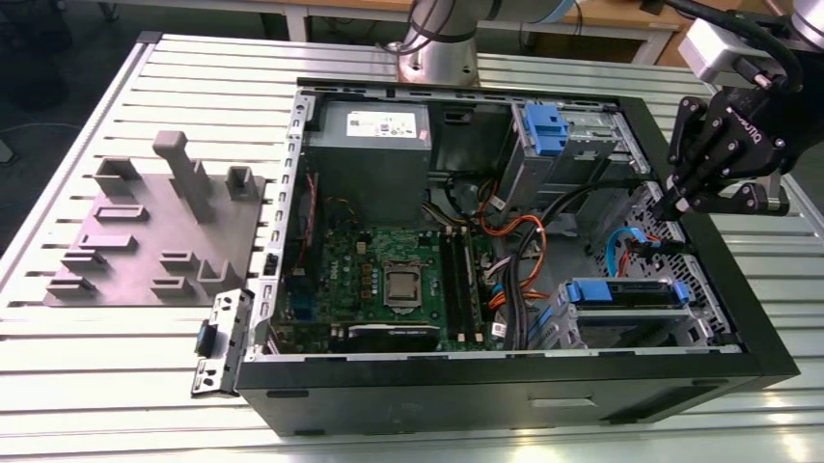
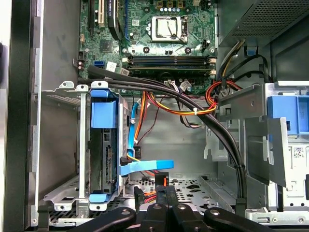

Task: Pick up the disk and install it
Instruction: 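Insert the first disk wire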

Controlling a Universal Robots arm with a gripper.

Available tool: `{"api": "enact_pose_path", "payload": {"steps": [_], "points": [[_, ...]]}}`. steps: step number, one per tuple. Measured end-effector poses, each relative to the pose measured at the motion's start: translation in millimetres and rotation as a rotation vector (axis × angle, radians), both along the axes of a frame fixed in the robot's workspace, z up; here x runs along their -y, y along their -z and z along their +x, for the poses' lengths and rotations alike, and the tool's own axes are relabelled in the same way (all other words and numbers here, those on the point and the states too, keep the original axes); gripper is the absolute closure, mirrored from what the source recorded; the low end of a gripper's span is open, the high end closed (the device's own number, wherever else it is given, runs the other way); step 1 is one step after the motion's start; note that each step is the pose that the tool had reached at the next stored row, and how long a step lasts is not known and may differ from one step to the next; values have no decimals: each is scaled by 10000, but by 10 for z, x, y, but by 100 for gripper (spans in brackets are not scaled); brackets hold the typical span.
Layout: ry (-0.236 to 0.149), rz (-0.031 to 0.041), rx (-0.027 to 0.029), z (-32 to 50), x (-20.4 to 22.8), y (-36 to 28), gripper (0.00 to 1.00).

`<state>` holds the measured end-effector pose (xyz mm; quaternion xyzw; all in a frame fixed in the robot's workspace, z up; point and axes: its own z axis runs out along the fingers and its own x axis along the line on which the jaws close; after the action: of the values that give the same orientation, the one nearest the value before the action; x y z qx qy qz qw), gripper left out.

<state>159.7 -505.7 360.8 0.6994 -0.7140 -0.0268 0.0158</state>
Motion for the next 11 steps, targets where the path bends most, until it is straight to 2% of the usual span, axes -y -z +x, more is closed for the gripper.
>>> {"api": "enact_pose_path", "payload": {"steps": [8, 9, 11], "points": [[0, -1, 0, -1, 1, 0, 89], [0, 1, -1, -1, 12, 2, 89], [2, 1, 0, -1, 70, 4, 89]]}}
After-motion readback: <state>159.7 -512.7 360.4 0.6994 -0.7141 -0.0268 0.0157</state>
